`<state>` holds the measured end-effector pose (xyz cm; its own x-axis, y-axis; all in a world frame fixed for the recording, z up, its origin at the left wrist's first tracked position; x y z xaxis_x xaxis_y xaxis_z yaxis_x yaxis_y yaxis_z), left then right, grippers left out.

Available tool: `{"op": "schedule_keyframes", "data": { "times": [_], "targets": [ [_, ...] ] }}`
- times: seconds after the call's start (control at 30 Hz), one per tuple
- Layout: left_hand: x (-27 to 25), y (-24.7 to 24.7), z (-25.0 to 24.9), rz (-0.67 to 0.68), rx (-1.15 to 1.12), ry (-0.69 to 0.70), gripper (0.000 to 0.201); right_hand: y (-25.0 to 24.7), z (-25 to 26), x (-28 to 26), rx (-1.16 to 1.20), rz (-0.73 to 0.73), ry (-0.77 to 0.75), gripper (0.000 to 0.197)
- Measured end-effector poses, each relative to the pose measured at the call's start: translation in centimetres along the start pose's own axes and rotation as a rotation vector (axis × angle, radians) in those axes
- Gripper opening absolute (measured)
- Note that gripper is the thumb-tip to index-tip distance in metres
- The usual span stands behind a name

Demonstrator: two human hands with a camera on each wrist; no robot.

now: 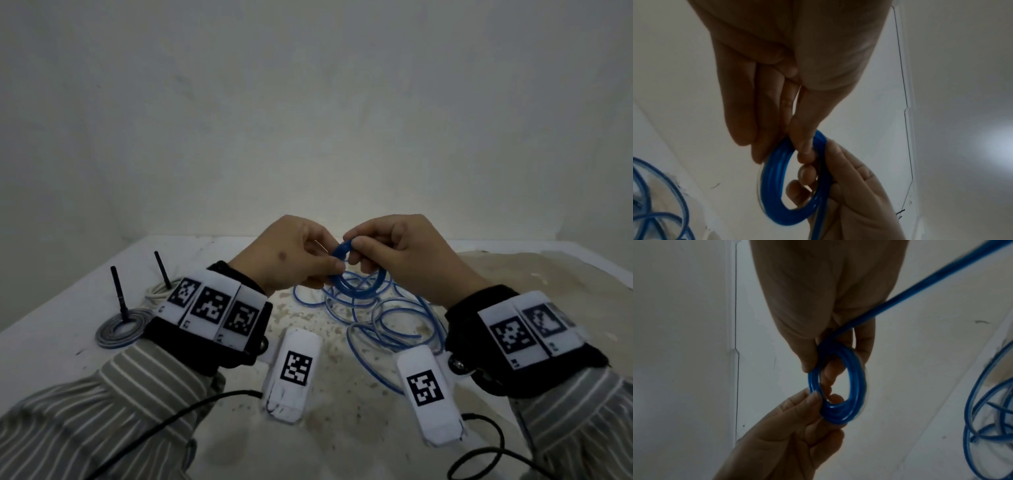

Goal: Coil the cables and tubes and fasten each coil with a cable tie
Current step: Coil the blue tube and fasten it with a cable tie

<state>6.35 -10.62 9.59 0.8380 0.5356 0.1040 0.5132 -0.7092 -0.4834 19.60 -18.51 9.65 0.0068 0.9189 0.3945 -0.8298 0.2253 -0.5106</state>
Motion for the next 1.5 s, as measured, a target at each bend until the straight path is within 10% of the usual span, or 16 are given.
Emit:
{"op": "schedule_keyframes", "data": {
  "times": [0.23, 0.4, 0.9, 1.5],
  "targets": [
    [0.0, -0.3, 1.2, -0.293, -0.388, 0.045, 0.005, -0.2, -0.9, -0.4, 0.272, -0.034, 0.051, 0.02],
    [0.1, 3.3, 2.1, -0.238, -0.705, 0.01, 0.006, -0.2, -0.8, 0.2, 0.465, -0.182, -0.022, 0.022],
    [0.0, 0.5, -1.0, 0.014, 0.035, 0.003, 0.003, -0.6, 0.2, -0.4, -0.027, 0.053, 0.047, 0.016],
    [1.1, 3.8, 1.2, -0.388, -0.61, 0.111, 0.006, 0.1, -2.3, -1.7, 0.406, -0.291, 0.159, 0.027]
  ]
}}
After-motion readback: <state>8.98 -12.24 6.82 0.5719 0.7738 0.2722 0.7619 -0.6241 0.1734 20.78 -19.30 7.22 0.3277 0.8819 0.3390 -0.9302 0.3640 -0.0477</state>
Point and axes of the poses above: each hand's wrist, its own x-axis towards the middle knuckle, its own y-axis out of the palm, z = x × y, the point moved 3 cm from there along x, towards the middle knuckle, and after that the axes turned 10 degrees about z, right-handed, at the moved point
